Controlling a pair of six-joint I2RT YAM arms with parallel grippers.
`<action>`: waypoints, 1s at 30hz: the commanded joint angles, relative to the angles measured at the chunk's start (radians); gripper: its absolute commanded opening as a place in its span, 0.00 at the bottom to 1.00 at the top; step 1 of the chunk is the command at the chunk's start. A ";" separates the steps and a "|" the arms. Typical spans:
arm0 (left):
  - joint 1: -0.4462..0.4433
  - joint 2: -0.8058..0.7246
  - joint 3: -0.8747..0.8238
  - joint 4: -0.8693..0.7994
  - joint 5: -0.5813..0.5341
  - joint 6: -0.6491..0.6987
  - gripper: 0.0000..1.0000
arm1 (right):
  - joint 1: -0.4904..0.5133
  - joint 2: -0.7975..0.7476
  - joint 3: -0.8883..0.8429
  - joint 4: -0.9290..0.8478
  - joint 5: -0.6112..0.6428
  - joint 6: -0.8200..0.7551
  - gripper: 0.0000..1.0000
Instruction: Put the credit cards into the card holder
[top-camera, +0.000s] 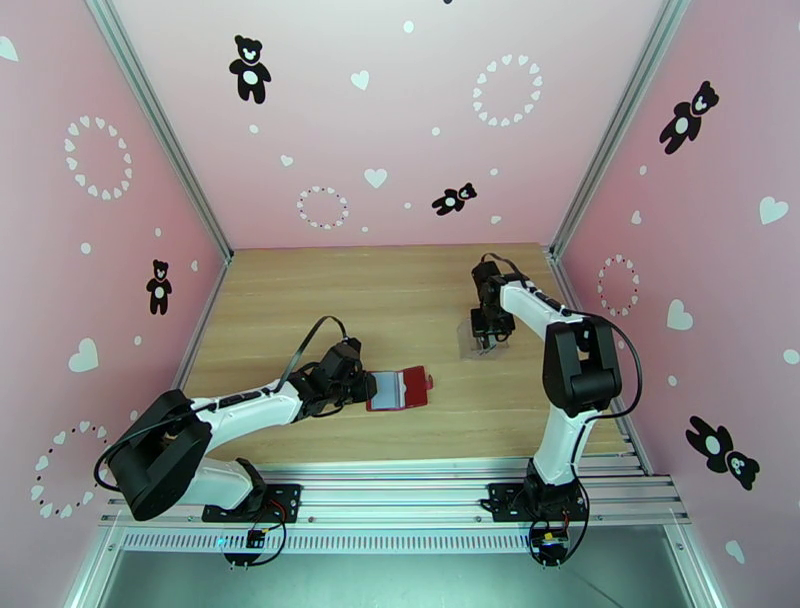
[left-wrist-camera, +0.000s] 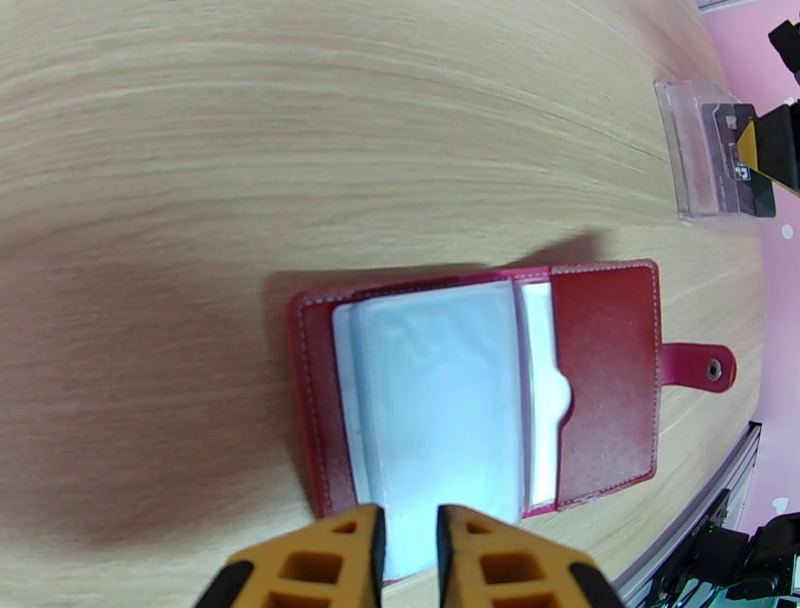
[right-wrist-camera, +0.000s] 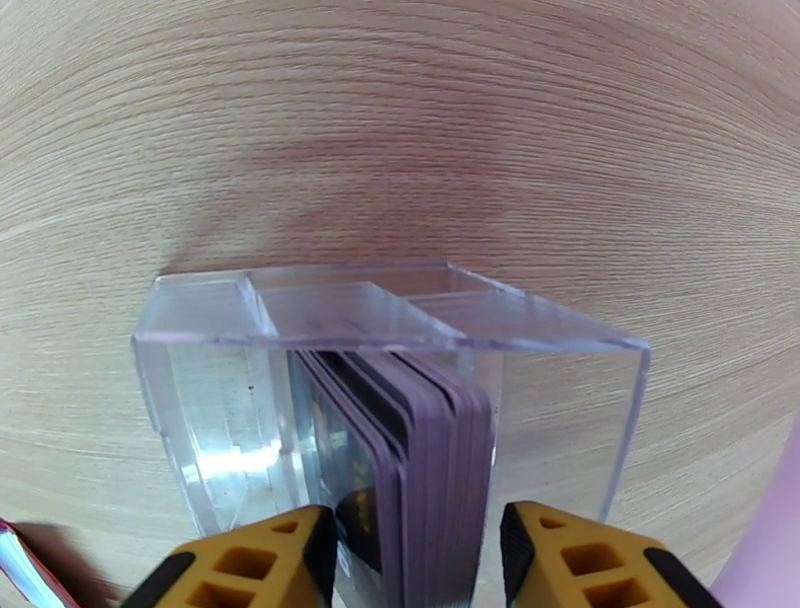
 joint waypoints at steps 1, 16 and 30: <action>0.002 0.012 -0.007 0.007 0.019 -0.006 0.22 | -0.010 -0.042 -0.002 -0.022 0.068 0.013 0.49; 0.002 0.007 -0.014 0.007 0.016 -0.008 0.22 | -0.045 -0.099 -0.042 -0.017 0.028 0.008 0.21; 0.002 0.013 -0.010 0.007 0.014 -0.006 0.22 | -0.039 -0.159 -0.037 -0.020 -0.011 0.009 0.00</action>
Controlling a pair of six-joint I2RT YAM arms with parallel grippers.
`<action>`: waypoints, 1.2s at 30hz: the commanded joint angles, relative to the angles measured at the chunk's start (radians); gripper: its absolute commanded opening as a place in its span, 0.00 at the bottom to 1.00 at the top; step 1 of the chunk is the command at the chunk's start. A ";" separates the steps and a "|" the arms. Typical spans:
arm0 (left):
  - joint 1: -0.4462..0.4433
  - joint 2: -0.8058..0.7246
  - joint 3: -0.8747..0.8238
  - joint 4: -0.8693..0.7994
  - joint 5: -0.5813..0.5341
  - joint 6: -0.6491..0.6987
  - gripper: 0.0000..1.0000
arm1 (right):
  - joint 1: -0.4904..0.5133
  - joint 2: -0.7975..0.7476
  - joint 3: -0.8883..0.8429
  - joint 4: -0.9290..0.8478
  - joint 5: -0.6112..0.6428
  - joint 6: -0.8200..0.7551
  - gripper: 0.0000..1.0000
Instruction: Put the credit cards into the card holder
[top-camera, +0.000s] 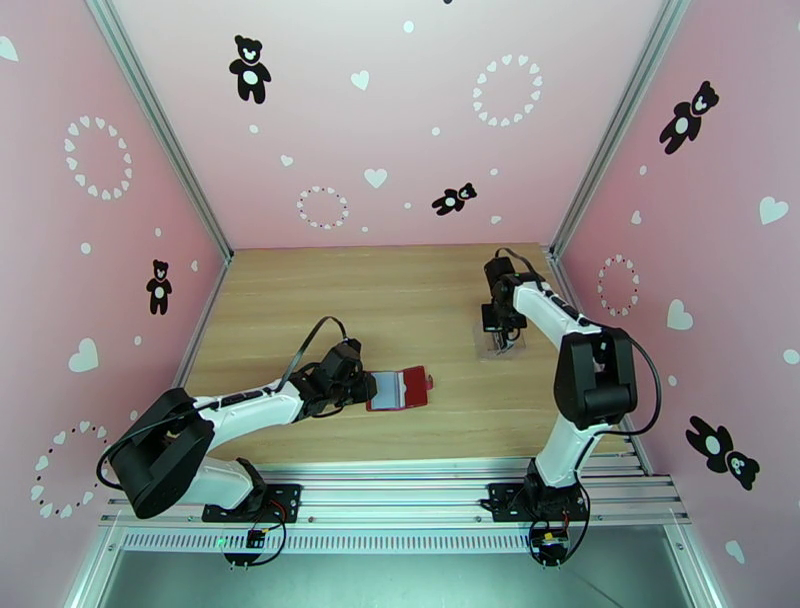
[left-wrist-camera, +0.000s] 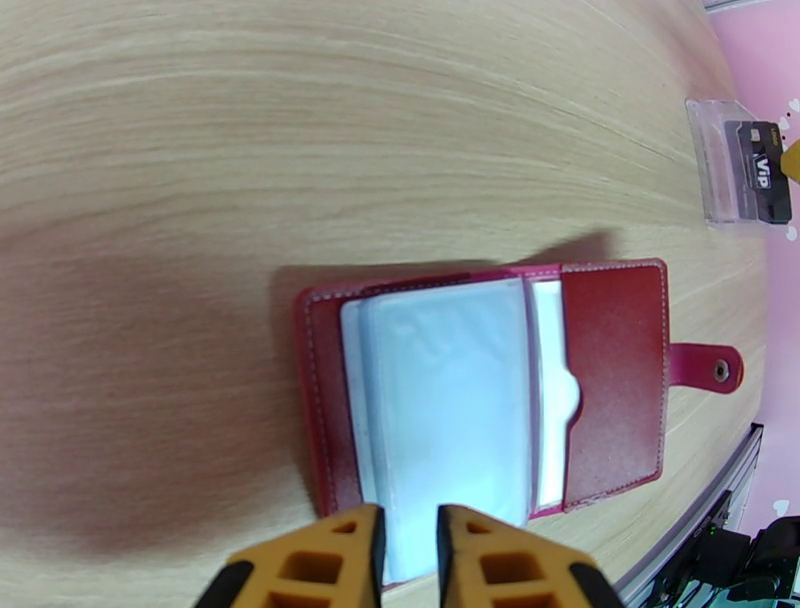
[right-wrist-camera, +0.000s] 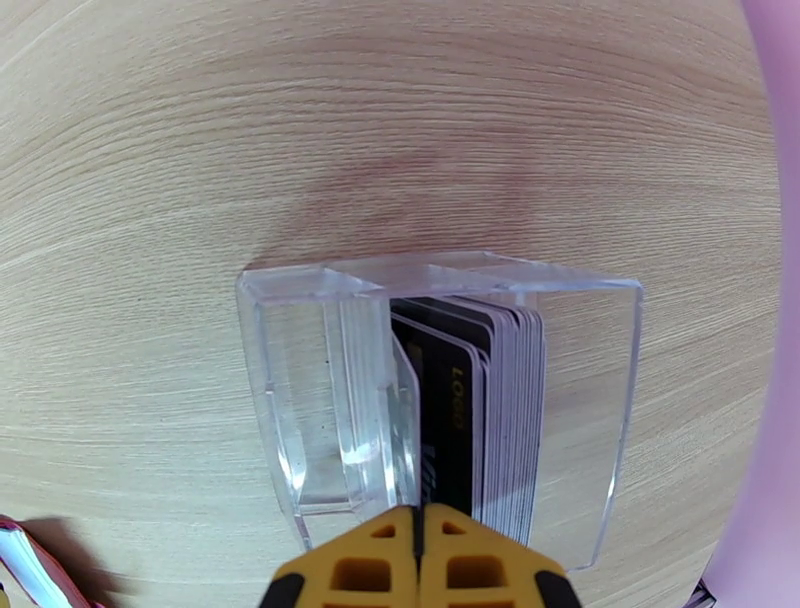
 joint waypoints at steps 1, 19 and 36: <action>0.002 0.000 -0.006 0.003 0.016 -0.003 0.22 | 0.005 -0.061 -0.008 -0.023 -0.008 0.006 0.00; 0.001 -0.084 -0.006 -0.018 0.049 -0.010 0.22 | 0.029 -0.394 -0.160 0.064 -0.362 0.083 0.00; -0.007 -0.369 -0.110 0.396 0.359 0.011 0.36 | 0.195 -0.722 -0.451 0.454 -0.991 0.275 0.00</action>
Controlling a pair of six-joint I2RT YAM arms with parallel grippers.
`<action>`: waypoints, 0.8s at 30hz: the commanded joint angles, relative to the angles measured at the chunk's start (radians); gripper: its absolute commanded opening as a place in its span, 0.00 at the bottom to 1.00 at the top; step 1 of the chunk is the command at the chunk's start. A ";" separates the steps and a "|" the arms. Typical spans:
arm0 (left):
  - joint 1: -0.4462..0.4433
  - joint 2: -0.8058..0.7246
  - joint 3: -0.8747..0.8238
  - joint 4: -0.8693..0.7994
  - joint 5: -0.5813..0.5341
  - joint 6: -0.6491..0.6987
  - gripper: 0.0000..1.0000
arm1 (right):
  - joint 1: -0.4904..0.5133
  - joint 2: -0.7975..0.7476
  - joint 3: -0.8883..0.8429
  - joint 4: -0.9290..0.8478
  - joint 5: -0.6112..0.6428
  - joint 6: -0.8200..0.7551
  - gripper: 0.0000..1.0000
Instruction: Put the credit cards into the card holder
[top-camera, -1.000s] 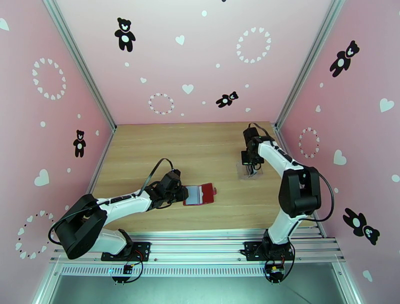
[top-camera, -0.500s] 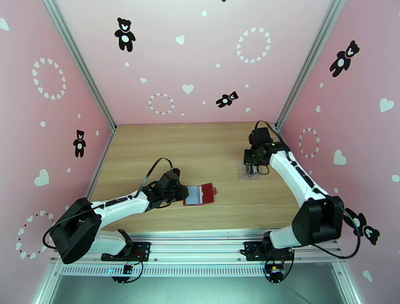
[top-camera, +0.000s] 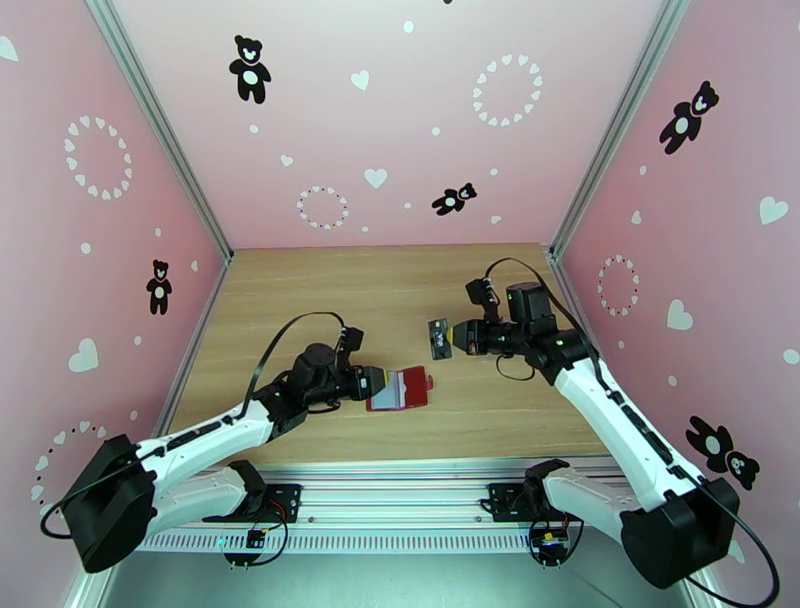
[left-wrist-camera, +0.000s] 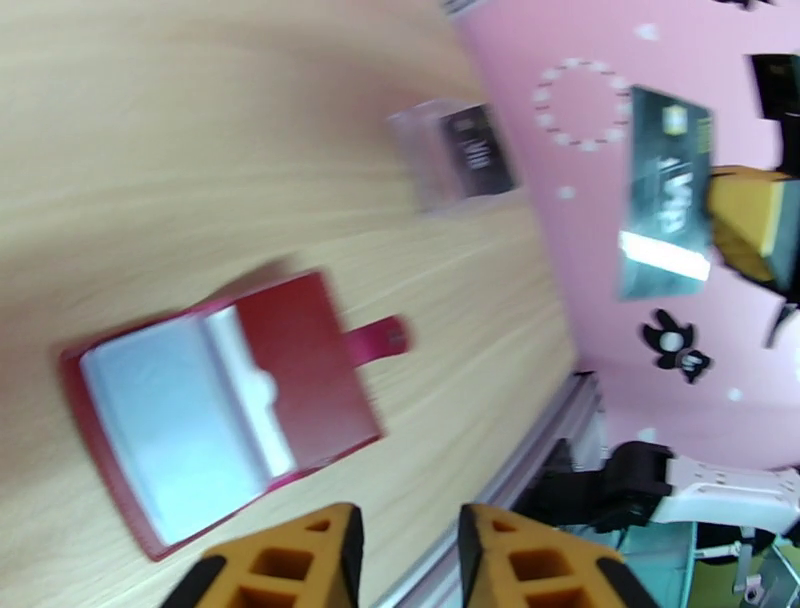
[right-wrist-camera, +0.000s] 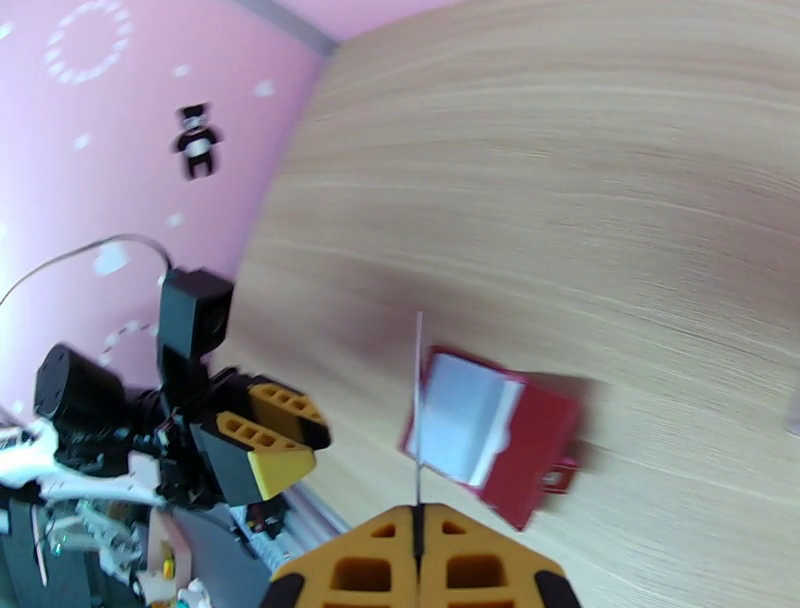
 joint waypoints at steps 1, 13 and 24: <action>-0.006 -0.067 -0.017 0.122 0.089 0.018 0.38 | 0.033 -0.020 -0.043 0.117 -0.127 0.057 0.00; -0.006 -0.157 -0.020 -0.071 -0.031 0.033 0.38 | 0.077 0.016 -0.121 0.212 -0.113 0.124 0.00; -0.003 -0.086 -0.089 0.099 0.036 -0.012 0.36 | 0.129 0.059 -0.206 0.370 -0.132 0.225 0.00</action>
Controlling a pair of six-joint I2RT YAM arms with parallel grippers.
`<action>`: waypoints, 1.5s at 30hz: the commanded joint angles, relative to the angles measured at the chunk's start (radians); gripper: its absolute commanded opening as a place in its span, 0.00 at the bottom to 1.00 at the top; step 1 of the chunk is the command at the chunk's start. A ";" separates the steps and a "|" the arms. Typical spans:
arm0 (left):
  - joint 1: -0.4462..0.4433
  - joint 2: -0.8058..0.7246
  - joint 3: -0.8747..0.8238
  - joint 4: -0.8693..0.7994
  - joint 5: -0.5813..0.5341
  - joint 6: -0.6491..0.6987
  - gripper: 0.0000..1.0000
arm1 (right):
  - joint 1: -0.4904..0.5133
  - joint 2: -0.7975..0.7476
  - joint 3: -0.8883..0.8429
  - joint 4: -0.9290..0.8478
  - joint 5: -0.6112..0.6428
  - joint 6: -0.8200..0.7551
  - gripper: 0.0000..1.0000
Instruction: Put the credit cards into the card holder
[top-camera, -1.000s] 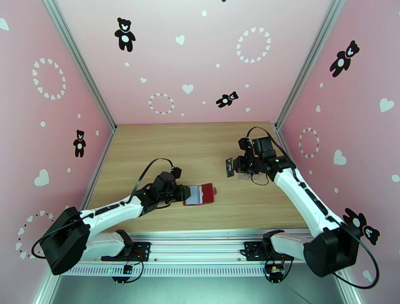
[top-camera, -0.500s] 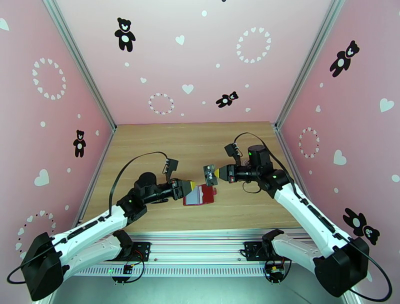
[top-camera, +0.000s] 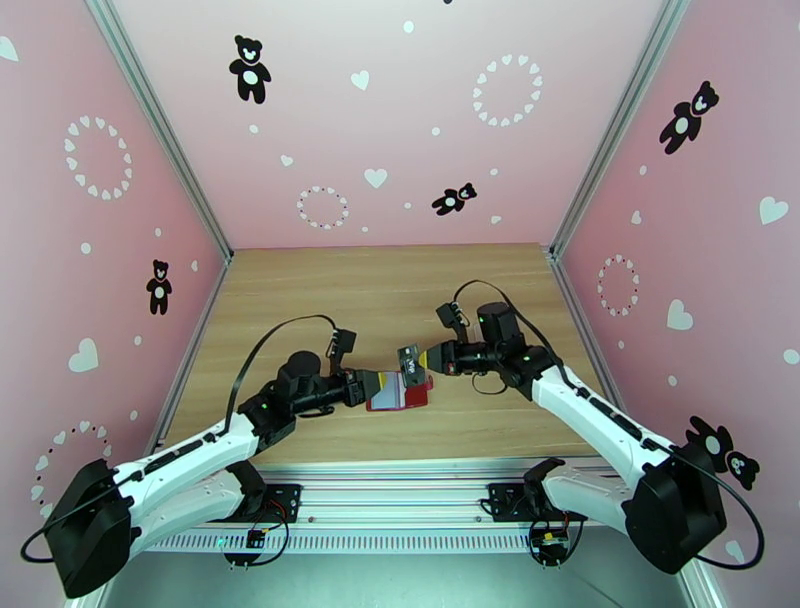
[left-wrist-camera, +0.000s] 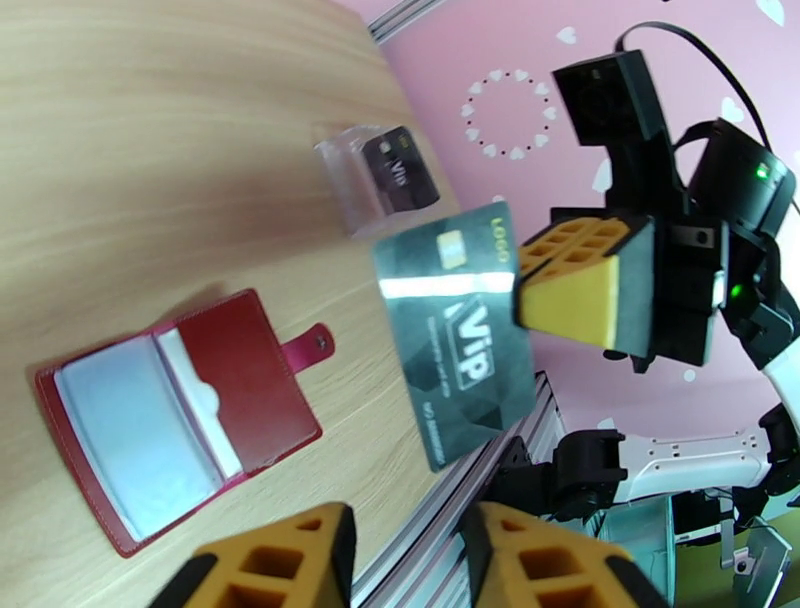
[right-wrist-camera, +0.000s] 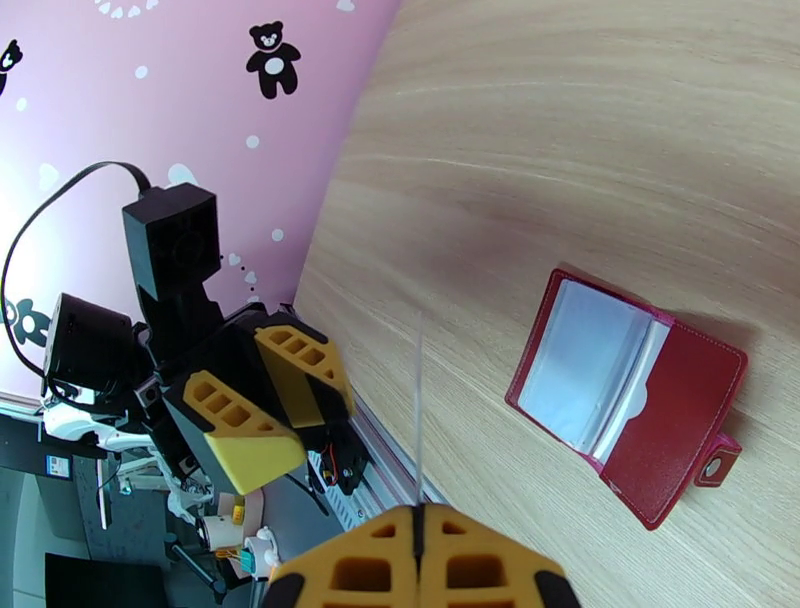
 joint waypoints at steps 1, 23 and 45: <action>-0.002 -0.003 -0.027 0.106 0.044 -0.011 0.36 | 0.003 -0.022 -0.014 0.088 -0.032 0.044 0.00; -0.033 -0.076 -0.037 0.238 0.096 -0.065 0.37 | 0.080 -0.112 -0.052 0.239 -0.119 0.161 0.00; -0.064 -0.103 -0.017 0.260 0.101 -0.100 0.17 | 0.108 -0.114 -0.069 0.259 -0.126 0.162 0.00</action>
